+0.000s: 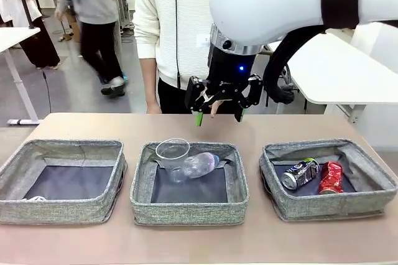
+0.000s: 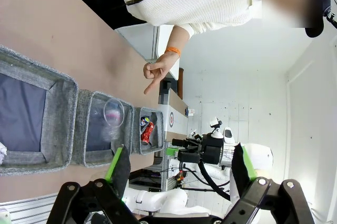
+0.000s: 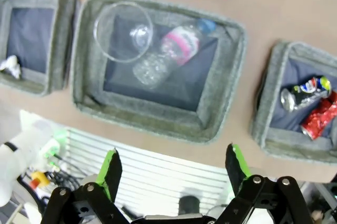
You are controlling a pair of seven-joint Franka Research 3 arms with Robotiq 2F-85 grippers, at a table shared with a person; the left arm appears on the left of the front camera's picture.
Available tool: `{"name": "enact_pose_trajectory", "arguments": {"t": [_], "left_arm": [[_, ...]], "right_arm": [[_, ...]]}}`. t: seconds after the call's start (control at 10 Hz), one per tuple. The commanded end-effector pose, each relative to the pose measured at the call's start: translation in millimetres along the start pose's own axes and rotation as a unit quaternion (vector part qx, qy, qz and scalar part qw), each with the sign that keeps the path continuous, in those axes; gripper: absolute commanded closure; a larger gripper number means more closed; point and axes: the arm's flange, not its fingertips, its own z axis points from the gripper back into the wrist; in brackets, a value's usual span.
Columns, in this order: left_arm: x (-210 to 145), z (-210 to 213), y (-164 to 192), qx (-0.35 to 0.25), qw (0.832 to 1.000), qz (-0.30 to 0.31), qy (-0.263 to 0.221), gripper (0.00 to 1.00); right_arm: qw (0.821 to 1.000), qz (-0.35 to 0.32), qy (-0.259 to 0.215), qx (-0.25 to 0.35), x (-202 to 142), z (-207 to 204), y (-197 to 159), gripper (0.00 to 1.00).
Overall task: Sort the waste into the appropriate baskets.
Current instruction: Place the picked waste into the Fabric basket indicated by the person.
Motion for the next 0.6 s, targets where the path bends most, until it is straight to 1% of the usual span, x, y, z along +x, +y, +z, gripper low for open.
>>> {"name": "enact_pose_trajectory", "arguments": {"t": [0.0,0.2,0.3,0.4,0.5], "left_arm": [[0.1,0.7,-0.9,-0.009,1.000,-0.010,0.002,0.00],[0.1,0.7,-0.9,-0.009,1.000,-0.010,0.002,0.00],[0.1,0.7,-0.9,-0.009,1.000,-0.010,0.002,0.00],[0.1,0.7,-0.9,-0.009,1.000,-0.010,0.002,0.00],[0.1,0.7,-0.9,-0.009,1.000,-0.010,0.002,0.00]], "right_arm": [[1.000,-0.003,-0.006,0.013,-4.1,-1.6,-4.7,0.00],[1.000,-0.007,-0.005,0.006,-4.6,5.4,-6.9,0.00],[0.999,-0.037,-0.004,0.007,-5.0,18.2,-15.6,0.00],[0.995,-0.081,-0.012,0.054,-10.1,40.8,-36.0,0.00],[0.983,-0.128,-0.042,0.123,-27.1,66.8,-78.9,0.00]]}}
